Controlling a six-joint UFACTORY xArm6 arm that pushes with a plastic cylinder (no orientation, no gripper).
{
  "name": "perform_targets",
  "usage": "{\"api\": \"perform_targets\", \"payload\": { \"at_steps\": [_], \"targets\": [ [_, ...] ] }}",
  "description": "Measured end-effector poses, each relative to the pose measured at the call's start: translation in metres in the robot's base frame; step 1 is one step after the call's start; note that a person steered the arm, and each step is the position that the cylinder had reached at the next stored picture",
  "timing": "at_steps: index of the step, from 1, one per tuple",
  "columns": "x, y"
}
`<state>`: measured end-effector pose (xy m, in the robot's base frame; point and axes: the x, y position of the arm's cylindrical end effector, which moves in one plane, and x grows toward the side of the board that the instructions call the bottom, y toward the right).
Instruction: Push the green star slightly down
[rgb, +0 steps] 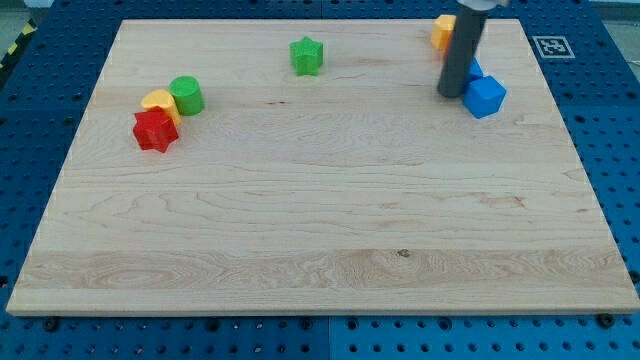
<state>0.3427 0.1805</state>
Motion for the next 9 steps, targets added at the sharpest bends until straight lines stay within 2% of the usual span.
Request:
{"api": "perform_targets", "payload": {
  "at_steps": [2, 3, 4, 5, 6, 7, 9],
  "targets": [
    [0.0, 0.021],
    [0.008, 0.01],
    [0.032, -0.041],
    [0.01, -0.092],
    [-0.07, -0.098],
    [-0.132, -0.123],
    [-0.142, -0.239]
  ]
}}
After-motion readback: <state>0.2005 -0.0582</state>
